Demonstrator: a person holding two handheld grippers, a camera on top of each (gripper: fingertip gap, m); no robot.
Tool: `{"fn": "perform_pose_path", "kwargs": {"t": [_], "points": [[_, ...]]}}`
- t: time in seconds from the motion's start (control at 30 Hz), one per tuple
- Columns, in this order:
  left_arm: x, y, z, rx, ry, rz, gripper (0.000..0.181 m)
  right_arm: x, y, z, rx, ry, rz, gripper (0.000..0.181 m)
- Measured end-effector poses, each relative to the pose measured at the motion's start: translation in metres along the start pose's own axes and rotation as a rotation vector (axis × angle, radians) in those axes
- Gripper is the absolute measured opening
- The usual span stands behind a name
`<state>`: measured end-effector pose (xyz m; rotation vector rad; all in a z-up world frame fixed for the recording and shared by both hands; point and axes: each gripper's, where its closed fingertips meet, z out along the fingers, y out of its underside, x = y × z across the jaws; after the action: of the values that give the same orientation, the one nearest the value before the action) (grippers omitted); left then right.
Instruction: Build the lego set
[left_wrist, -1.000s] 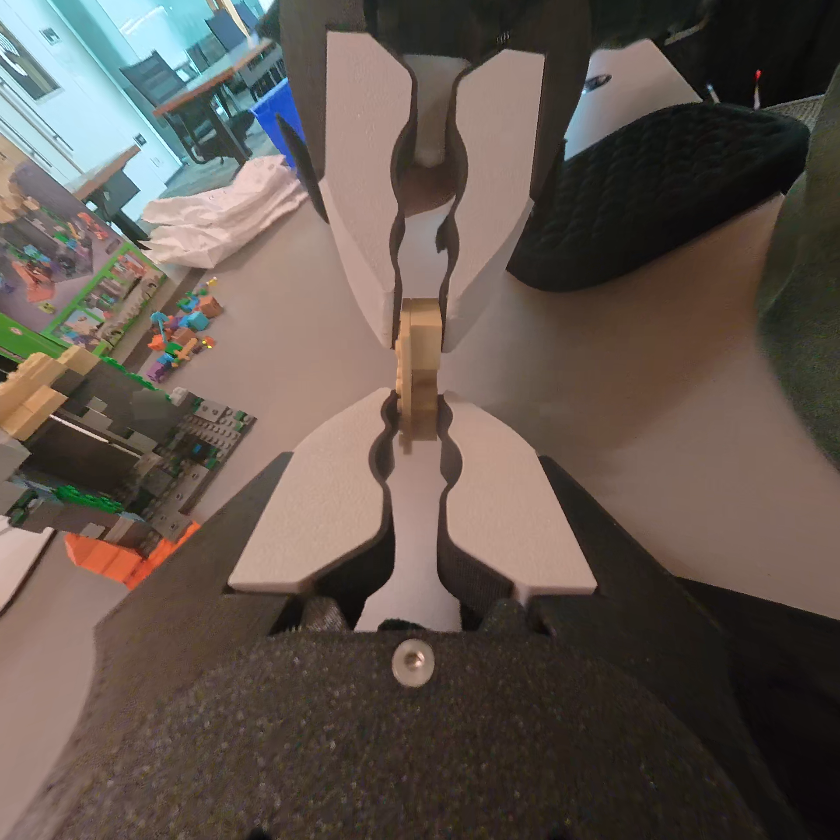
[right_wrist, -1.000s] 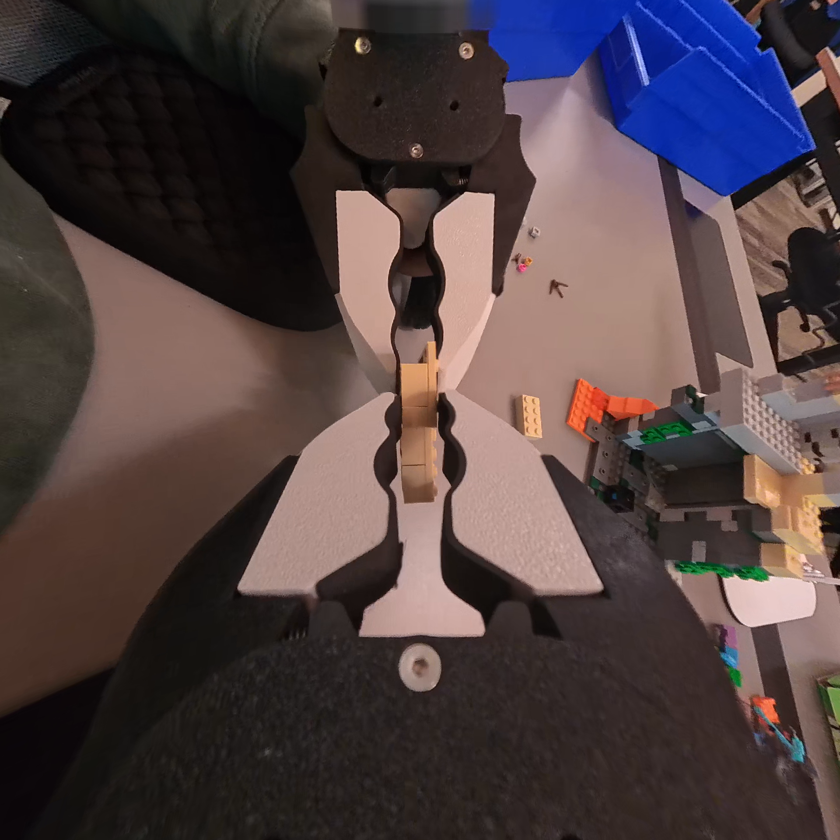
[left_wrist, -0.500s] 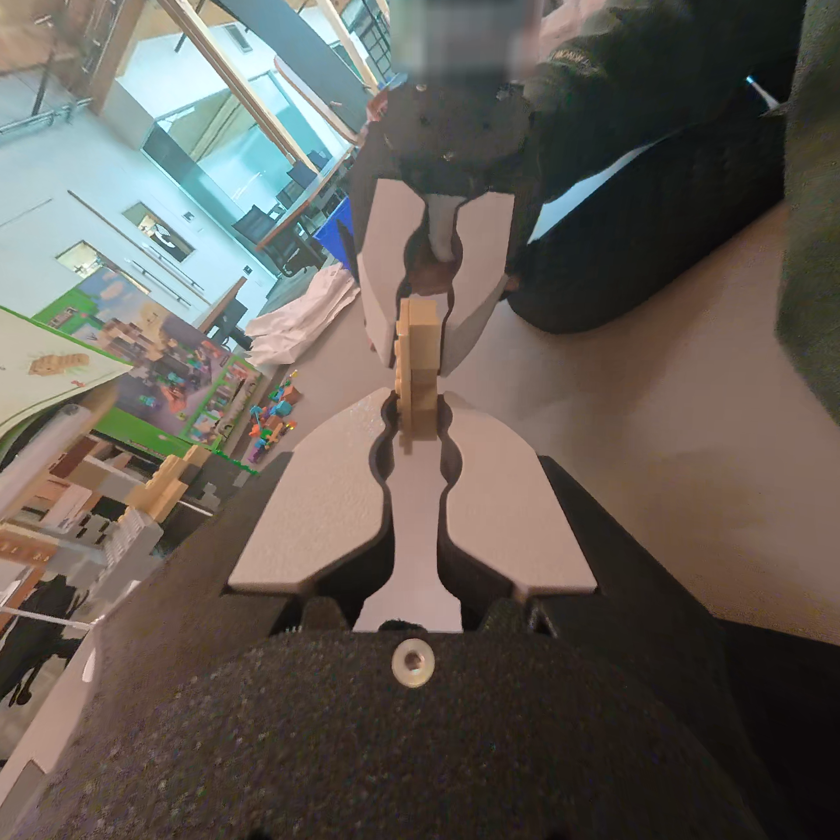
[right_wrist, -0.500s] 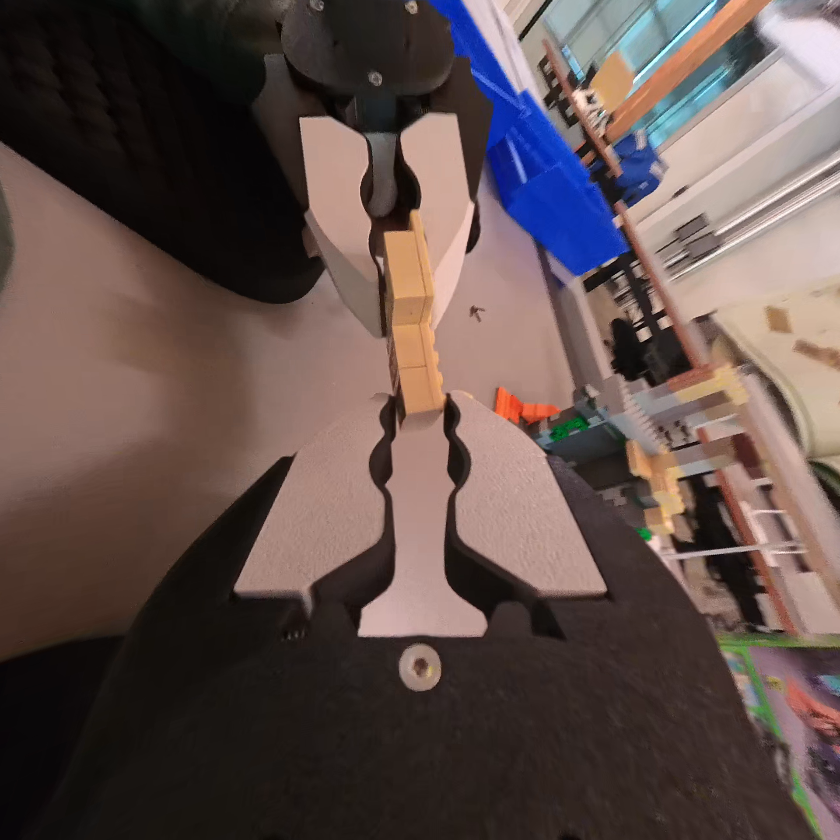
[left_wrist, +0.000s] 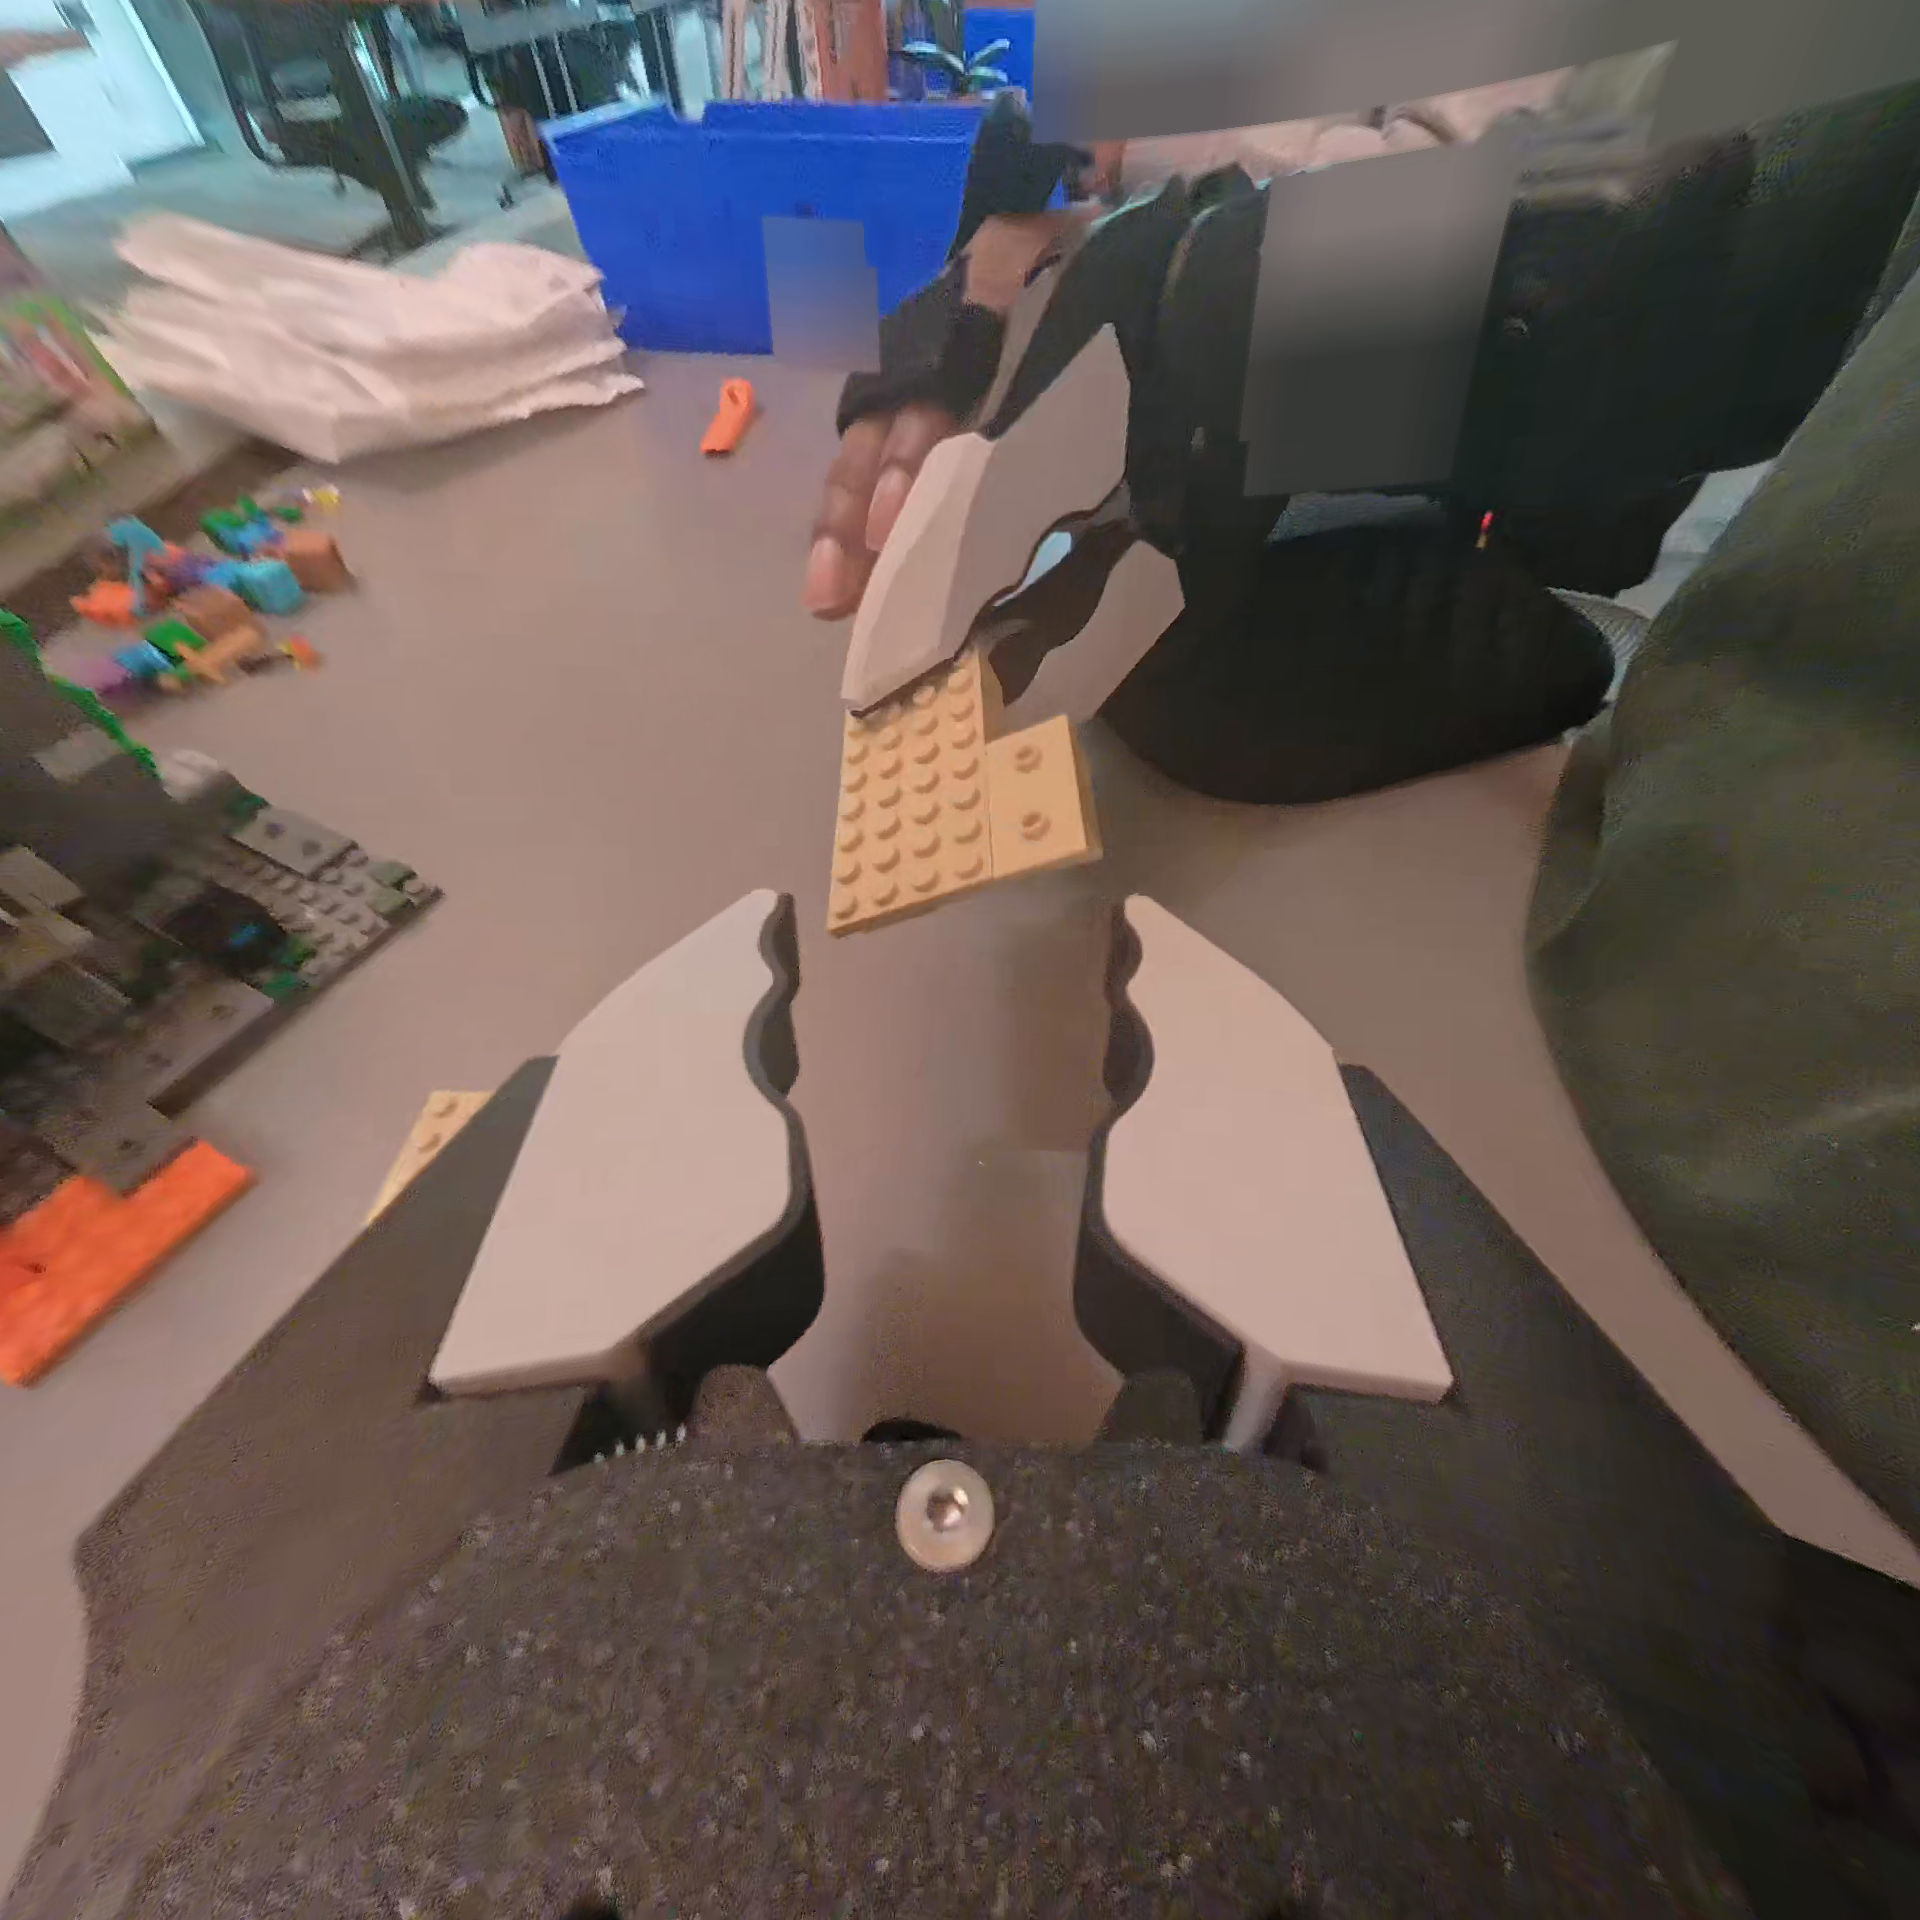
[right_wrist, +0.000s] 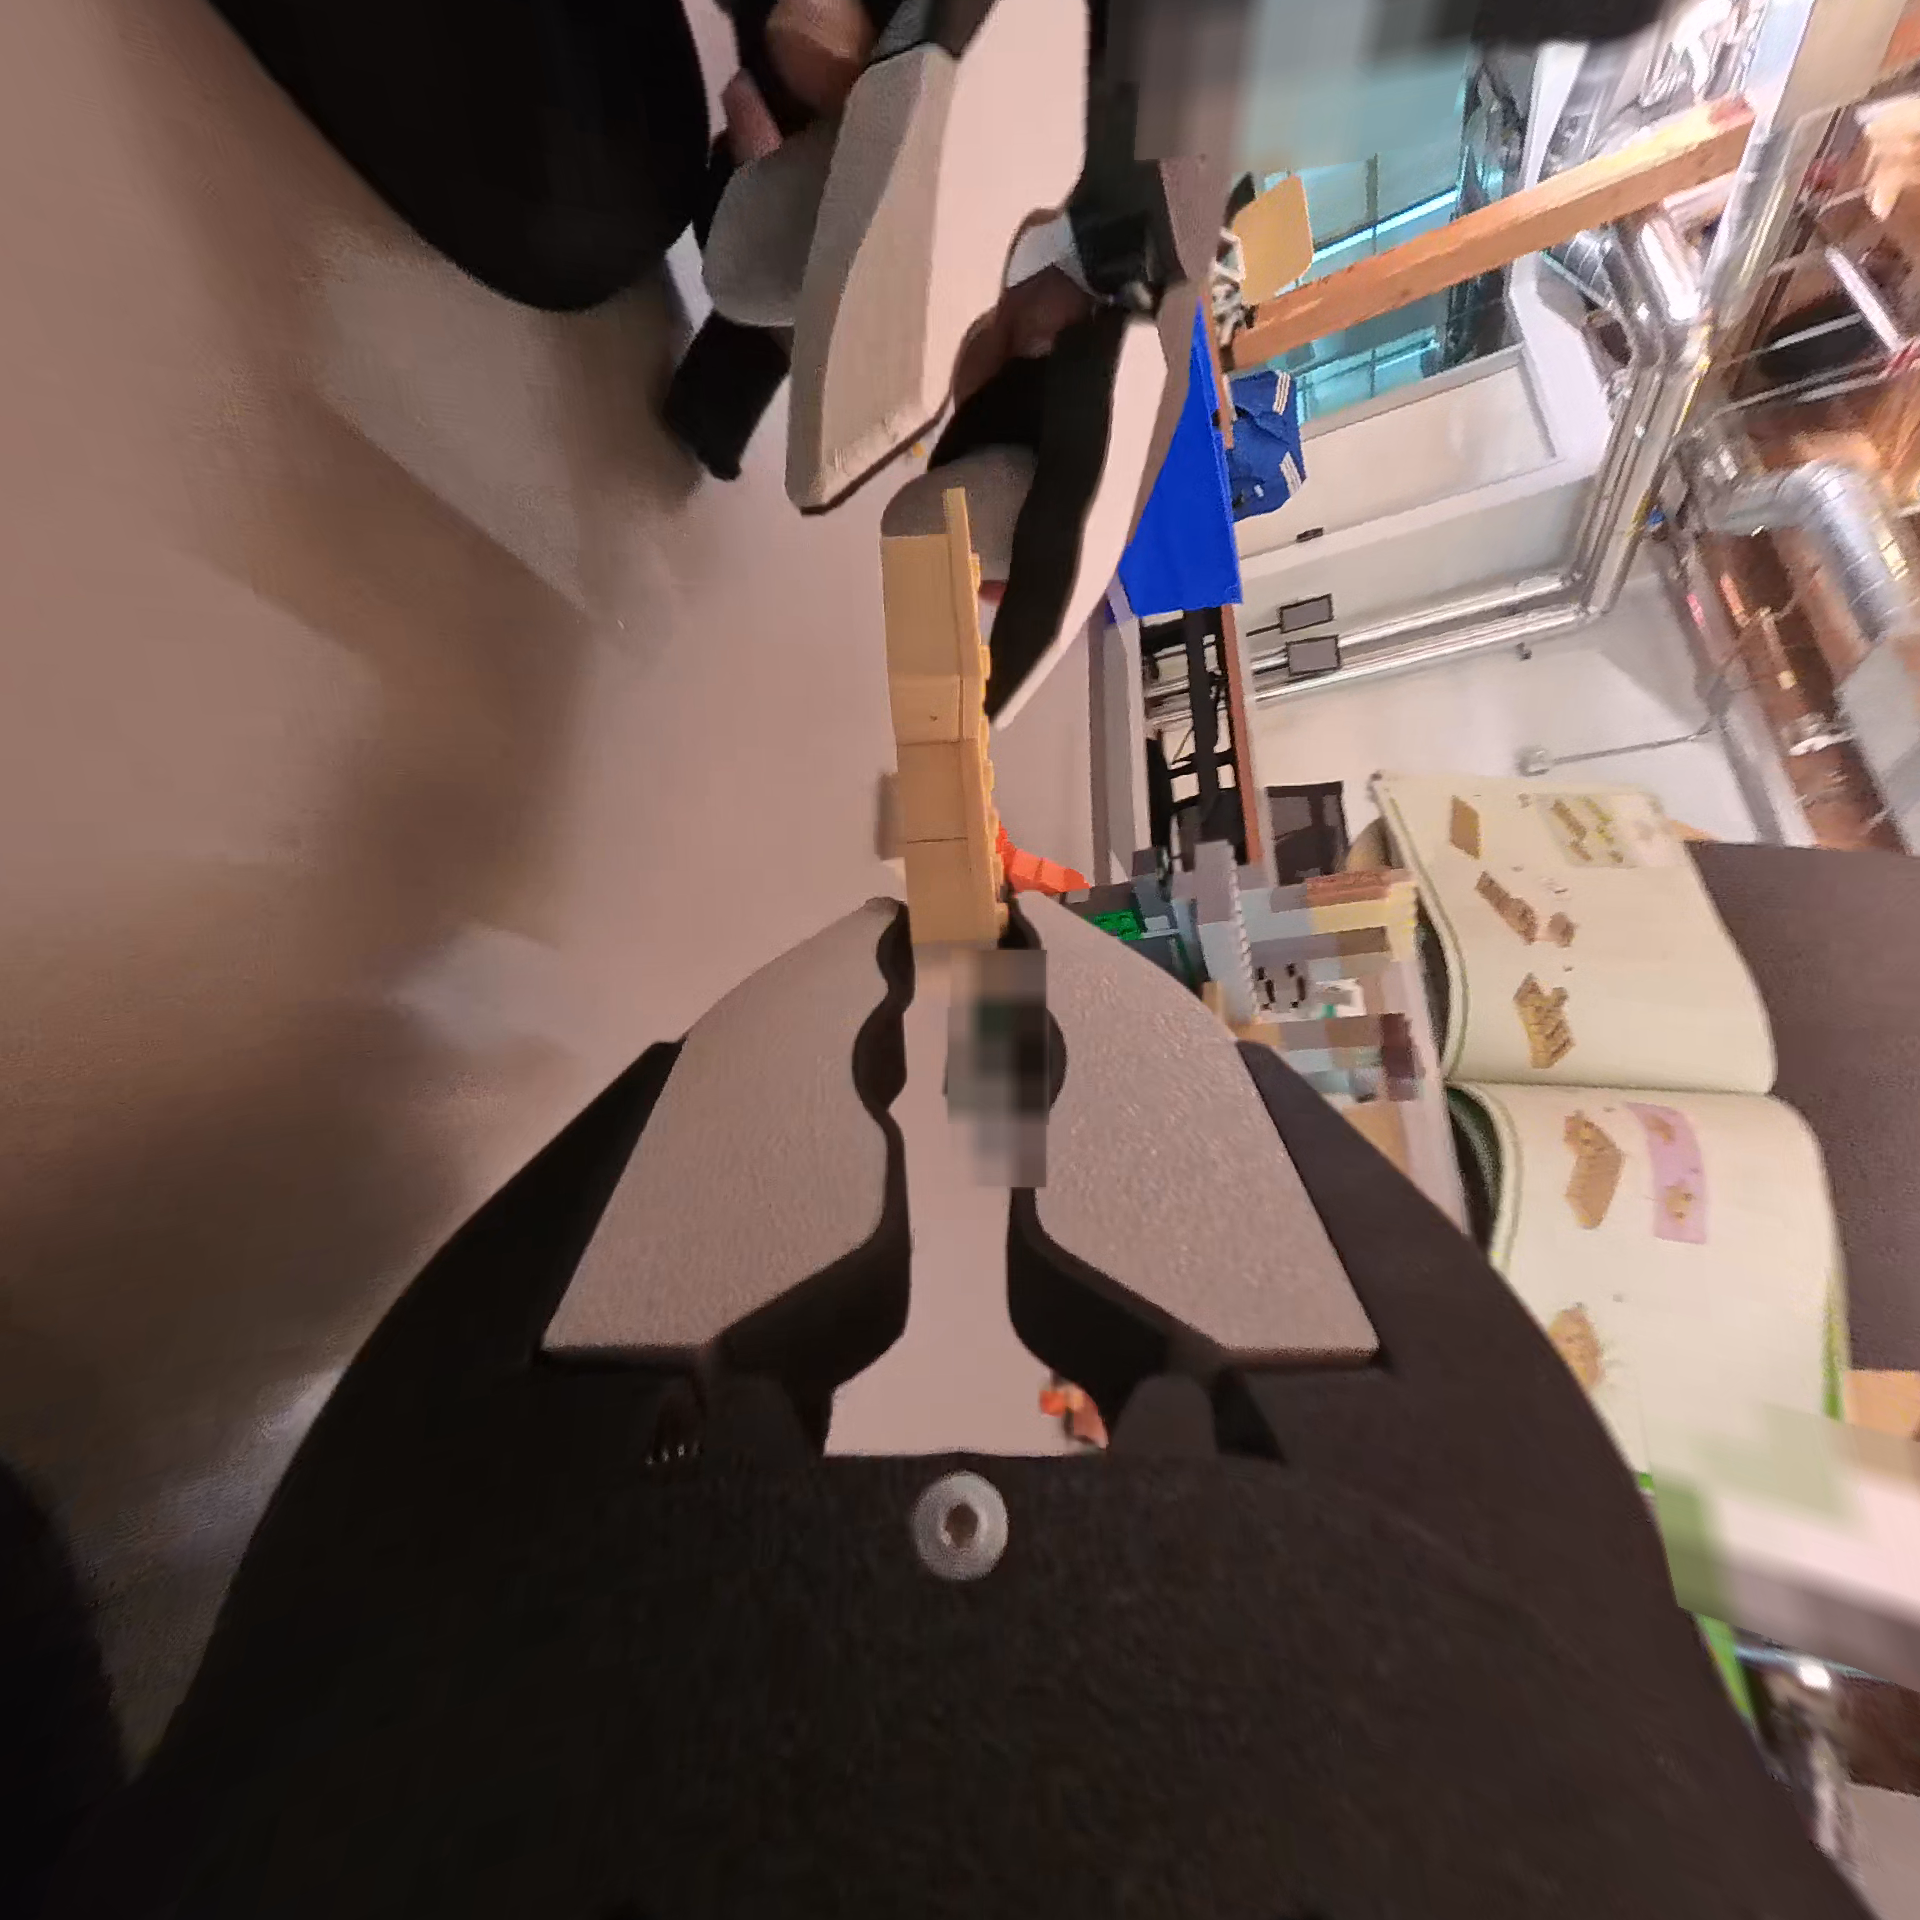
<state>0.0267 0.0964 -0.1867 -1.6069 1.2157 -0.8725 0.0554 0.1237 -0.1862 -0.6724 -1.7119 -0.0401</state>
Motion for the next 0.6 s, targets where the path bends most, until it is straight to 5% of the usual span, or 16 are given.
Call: {"fn": "perform_pose_path", "kwargs": {"t": [0.03,0.2,0.6], "points": [[-0.001,0.001,0.002,-0.018,0.012,-0.028,0.062,0.000,0.000,0.002,-0.003,0.011,-0.038,0.016],[0.001,0.004,0.013,-0.080,0.048,-0.095,0.072,-0.002,0.002,0.010,-0.022,0.051,-0.181,0.015],[-0.003,0.003,0.021,-0.103,-0.003,-0.023,0.053,-0.004,0.004,0.008,-0.045,0.079,-0.121,0.016]]}}
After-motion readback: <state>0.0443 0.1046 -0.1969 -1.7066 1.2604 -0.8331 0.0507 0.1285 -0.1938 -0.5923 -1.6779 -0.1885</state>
